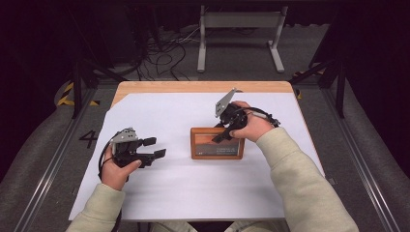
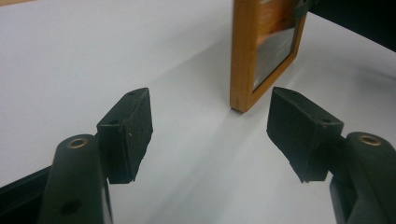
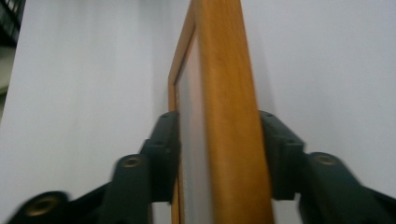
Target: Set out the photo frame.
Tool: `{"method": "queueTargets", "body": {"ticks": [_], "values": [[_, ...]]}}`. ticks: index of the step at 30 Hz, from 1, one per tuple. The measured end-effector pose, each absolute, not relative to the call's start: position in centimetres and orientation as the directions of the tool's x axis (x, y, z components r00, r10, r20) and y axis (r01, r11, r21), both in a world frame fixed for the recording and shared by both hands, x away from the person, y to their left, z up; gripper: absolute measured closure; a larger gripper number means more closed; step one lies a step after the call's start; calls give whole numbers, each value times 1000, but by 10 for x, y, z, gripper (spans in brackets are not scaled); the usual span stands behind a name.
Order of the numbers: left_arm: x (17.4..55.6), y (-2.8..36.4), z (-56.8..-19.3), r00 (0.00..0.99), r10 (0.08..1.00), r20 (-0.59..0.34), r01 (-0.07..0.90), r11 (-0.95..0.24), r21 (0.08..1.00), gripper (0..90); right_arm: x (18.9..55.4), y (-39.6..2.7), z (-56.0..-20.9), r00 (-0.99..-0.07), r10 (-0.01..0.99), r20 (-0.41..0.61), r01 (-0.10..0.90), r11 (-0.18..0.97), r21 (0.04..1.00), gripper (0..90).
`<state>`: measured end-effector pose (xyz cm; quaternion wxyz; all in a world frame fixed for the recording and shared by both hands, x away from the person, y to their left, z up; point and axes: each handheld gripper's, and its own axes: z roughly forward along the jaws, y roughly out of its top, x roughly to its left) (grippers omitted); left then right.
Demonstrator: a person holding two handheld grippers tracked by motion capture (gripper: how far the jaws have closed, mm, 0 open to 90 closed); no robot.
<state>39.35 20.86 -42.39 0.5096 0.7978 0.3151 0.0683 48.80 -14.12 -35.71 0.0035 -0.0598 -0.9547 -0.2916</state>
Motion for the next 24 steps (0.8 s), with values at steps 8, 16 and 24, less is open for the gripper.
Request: {"method": "queueTargets", "body": {"ticks": [8,16,24], "values": [[393,209,-424,792,572,-214,435,-283,855,312,489,-153,-349,-973,232,-4,178,758,627,297],[390,210,-423,788,579,-208,433,-281,856,308,479,-168,-335,-952,302,-40,193,700,688,291],[384,209,-421,790,580,-197,430,-297,853,299,458,-193,-323,-919,390,-51,221,620,753,288]]}}
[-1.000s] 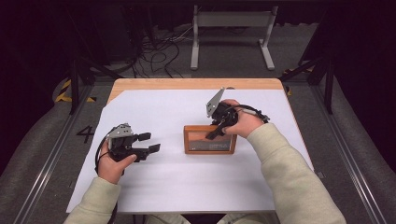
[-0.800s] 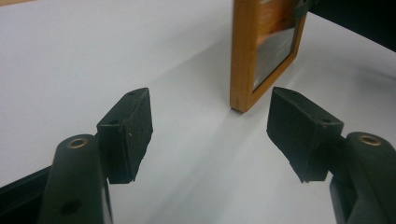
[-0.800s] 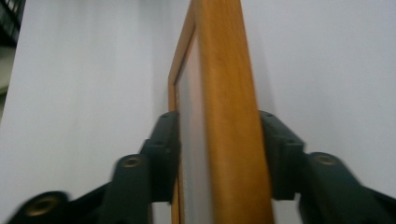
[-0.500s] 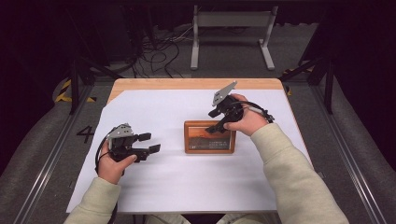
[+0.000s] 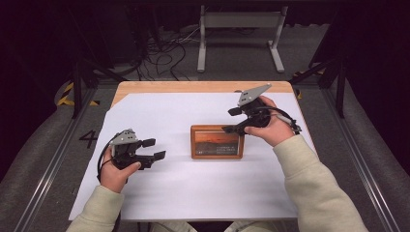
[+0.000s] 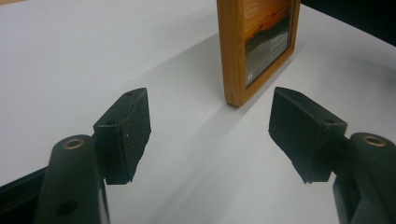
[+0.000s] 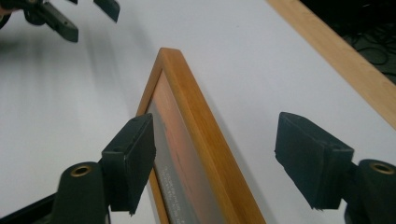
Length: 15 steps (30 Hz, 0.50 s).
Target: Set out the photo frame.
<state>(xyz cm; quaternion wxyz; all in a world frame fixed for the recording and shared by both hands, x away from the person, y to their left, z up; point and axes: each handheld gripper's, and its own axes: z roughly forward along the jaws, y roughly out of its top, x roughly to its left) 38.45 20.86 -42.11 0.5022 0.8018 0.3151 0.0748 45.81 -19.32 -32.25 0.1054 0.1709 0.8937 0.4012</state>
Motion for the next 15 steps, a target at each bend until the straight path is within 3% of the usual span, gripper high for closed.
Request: {"method": "queueTargets", "body": {"ticks": [11,13,15], "values": [[380,214,-426,785,586,-201,436,-292,851,296,426,-242,-321,-849,528,36,315,450,835,184],[379,215,-426,786,586,-196,434,-297,850,296,419,-253,-324,-809,571,137,419,397,817,153],[379,215,-425,784,588,-196,433,-294,852,294,416,-260,-328,-823,557,110,377,391,839,147]]}}
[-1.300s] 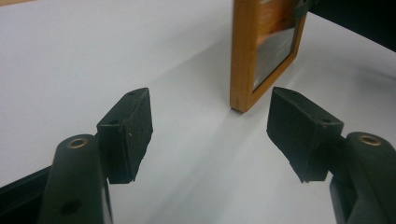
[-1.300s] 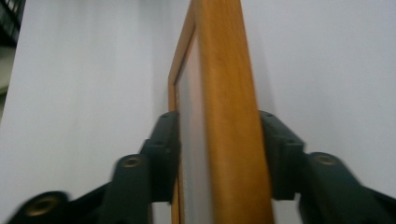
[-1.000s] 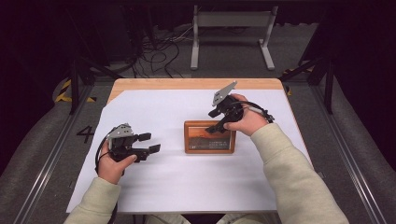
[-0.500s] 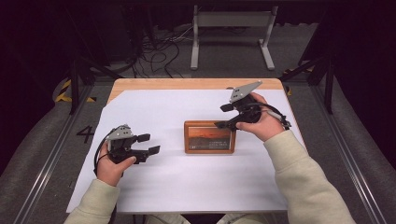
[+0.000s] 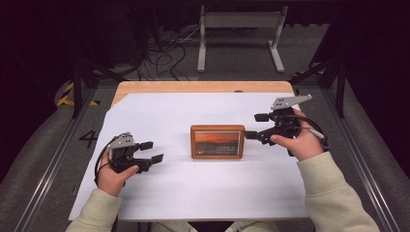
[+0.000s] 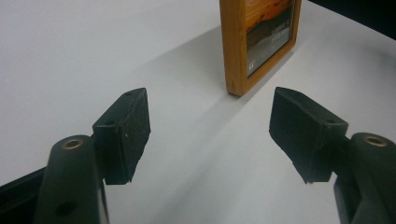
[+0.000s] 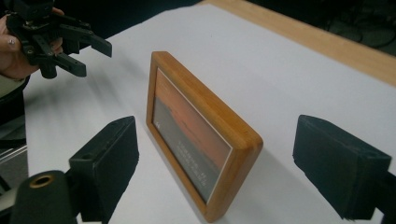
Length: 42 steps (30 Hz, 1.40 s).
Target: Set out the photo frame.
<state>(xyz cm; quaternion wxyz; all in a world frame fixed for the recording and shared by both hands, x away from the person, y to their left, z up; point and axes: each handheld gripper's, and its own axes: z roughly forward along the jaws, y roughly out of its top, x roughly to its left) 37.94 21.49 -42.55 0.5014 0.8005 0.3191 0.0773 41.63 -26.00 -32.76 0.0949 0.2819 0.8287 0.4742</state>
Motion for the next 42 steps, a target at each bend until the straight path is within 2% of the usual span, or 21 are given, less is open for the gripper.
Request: {"method": "queueTargets", "body": {"ticks": [5,13,18,23,29,34,42], "values": [[379,215,-426,782,591,-197,432,-287,855,290,407,-276,-338,-815,576,65,345,391,853,106],[382,217,-429,777,599,-196,432,-281,857,280,397,-297,-354,-769,637,62,344,330,879,66],[382,218,-430,782,599,-173,412,-288,865,286,391,-307,-378,-746,663,59,336,298,894,50],[382,220,-432,760,628,-167,426,-288,858,241,388,-316,-398,-716,697,46,354,304,884,46],[383,221,-435,778,605,-171,406,-276,871,196,386,-326,-413,-694,717,63,381,292,877,46],[385,219,-436,795,575,-192,408,-273,871,115,387,-323,-426,-679,730,76,414,296,861,47],[386,218,-440,805,564,-186,406,-293,866,77,388,-318,-430,-684,727,67,417,314,853,46]]}}
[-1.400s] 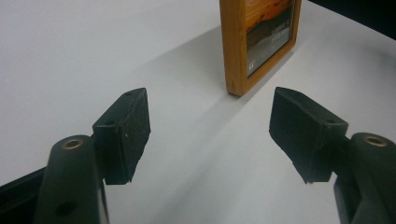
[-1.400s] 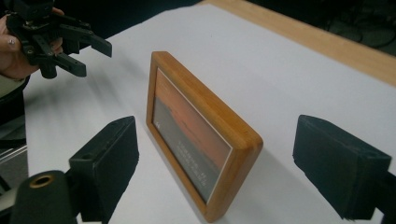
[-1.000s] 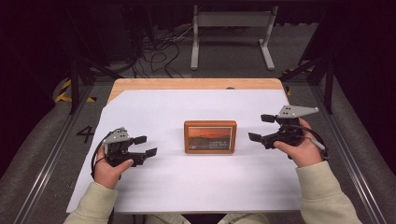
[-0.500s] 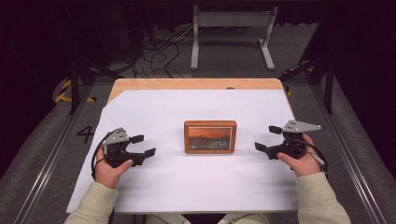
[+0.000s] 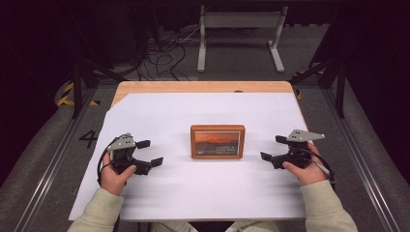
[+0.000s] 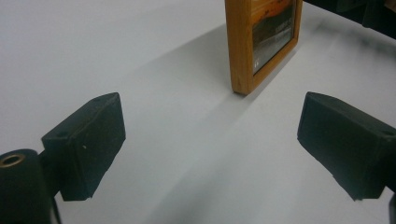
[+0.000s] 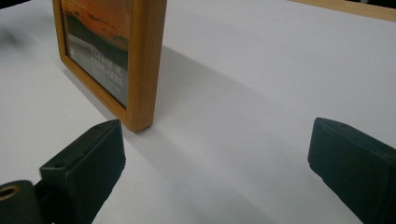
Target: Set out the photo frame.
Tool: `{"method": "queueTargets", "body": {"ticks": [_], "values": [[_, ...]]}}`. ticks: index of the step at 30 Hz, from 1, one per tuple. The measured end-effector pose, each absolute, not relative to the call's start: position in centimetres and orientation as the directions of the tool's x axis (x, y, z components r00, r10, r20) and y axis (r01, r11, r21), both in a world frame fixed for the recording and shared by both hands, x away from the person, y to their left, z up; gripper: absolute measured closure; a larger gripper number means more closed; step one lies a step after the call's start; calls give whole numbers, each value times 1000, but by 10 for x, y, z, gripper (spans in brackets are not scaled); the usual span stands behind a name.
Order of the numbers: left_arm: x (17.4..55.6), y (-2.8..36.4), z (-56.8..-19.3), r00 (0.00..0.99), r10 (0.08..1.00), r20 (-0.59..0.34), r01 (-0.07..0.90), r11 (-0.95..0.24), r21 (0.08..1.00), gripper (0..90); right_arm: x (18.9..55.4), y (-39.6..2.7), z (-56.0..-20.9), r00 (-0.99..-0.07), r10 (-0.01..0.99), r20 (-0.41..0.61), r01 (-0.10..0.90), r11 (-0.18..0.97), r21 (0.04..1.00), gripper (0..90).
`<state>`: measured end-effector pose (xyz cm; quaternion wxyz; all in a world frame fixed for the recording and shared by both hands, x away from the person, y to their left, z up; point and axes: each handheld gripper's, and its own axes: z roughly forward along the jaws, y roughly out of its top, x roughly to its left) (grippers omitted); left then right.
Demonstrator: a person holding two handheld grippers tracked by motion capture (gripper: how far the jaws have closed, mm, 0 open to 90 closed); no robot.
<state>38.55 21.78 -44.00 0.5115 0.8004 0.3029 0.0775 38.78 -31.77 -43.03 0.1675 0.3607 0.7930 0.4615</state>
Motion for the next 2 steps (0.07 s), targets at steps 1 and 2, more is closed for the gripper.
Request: {"method": "queueTargets", "body": {"ticks": [1,2], "values": [[385,217,-440,805,564,-182,404,-298,865,51,388,-317,-431,-684,726,66,419,317,851,46],[385,218,-440,808,562,-174,398,-304,866,51,388,-317,-431,-684,726,66,419,317,851,46]]}}
